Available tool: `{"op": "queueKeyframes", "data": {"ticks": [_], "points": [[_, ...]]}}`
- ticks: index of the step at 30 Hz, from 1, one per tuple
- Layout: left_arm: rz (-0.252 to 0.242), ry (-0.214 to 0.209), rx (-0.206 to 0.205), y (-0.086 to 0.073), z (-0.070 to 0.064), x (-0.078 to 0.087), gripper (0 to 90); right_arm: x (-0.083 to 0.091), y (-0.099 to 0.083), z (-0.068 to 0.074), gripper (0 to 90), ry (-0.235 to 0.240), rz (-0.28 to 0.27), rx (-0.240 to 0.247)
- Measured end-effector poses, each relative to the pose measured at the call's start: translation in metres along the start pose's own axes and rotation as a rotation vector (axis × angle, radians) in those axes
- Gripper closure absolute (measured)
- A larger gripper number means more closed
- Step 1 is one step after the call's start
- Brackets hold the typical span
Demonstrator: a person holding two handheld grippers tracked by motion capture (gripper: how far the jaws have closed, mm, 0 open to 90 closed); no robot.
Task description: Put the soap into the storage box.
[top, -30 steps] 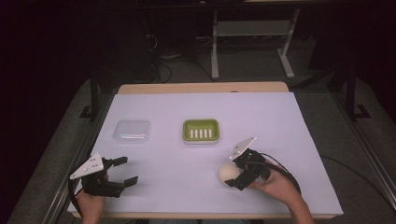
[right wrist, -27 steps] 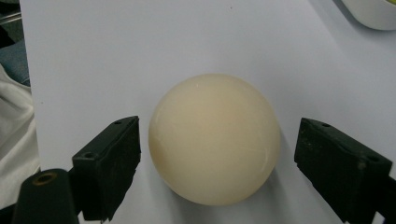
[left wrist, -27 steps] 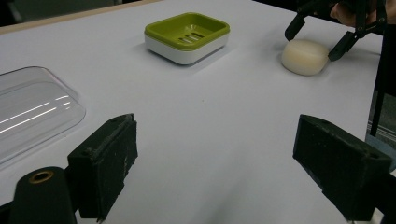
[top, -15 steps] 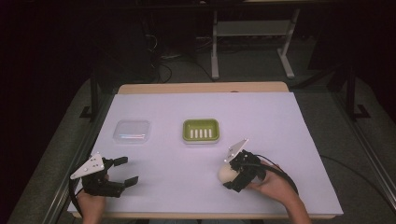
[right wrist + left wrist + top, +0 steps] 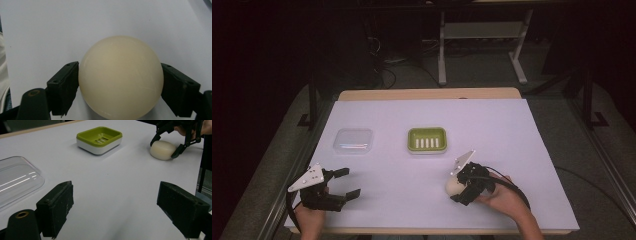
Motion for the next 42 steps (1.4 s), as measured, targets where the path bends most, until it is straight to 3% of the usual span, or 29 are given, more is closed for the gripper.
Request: {"op": "queueKeyframes", "data": {"ticks": [19,32,42], "points": [[-0.002,-0.002,0.007,0.000,0.000,0.000,13.1,-0.001,0.001,-0.001,23.8,-0.016,0.011,0.003],[-0.002,-0.001,0.010,-0.001,0.002,0.001,13.1,-0.001,0.001,0.000,24.2,-0.001,0.032,0.012],[-0.004,-0.005,0.012,0.000,0.001,0.001,13.1,0.005,0.015,-0.002,24.3,0.015,0.016,0.031]]}}
Point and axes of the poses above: each handheld gripper's, and its own axes: x roughly backward along the jaws, y roughly out of its top, z roughly to its left, the point moved 10 cm from there along -x, roughly forward along the jaws, and after that the axes turned 12 degrees about y, right-handed, at the moved point
